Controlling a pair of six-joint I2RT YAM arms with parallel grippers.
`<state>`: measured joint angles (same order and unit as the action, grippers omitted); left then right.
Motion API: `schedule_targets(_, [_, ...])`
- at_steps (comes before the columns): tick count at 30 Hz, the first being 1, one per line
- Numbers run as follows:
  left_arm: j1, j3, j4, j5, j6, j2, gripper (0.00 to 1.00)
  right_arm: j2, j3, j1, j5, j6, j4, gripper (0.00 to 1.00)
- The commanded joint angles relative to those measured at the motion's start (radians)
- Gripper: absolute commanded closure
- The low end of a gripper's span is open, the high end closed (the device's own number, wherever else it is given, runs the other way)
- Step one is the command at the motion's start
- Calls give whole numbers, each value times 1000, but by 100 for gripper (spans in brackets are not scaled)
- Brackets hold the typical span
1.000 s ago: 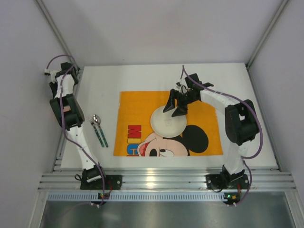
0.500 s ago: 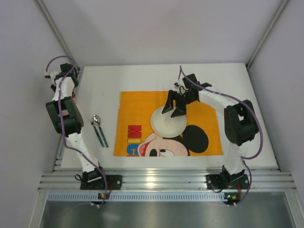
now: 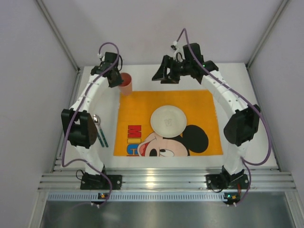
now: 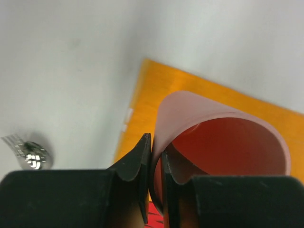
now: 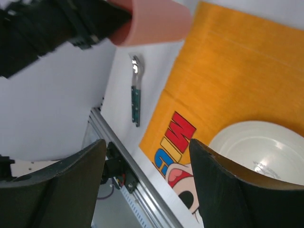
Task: Set the dinner table for one person
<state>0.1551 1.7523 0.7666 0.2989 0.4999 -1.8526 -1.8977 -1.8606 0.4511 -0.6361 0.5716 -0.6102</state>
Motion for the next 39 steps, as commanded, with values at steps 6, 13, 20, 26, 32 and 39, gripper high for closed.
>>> schedule_targets(6, [121, 73, 34, -167, 0, 98, 100, -18, -120, 95, 19, 80, 89, 29])
schedule_targets(13, [219, 108, 73, -162, -41, 130, 100, 9, -25, 116, 18, 94, 150, 29])
schedule_targets(20, [352, 81, 83, -107, -53, 170, 100, 11, -25, 115, 44, 91, 158, 29])
schedule_targets(26, [435, 84, 109, -9, -70, 200, 100, 28, 1, 116, 102, 70, 130, 33])
schedule_targets(32, [497, 104, 125, 20, -92, 194, 100, -4, -76, 116, 308, -7, -96, 64])
schedule_targets(39, [534, 151, 126, -38, -80, 173, 100, -35, -192, 124, 535, -47, -235, 95])
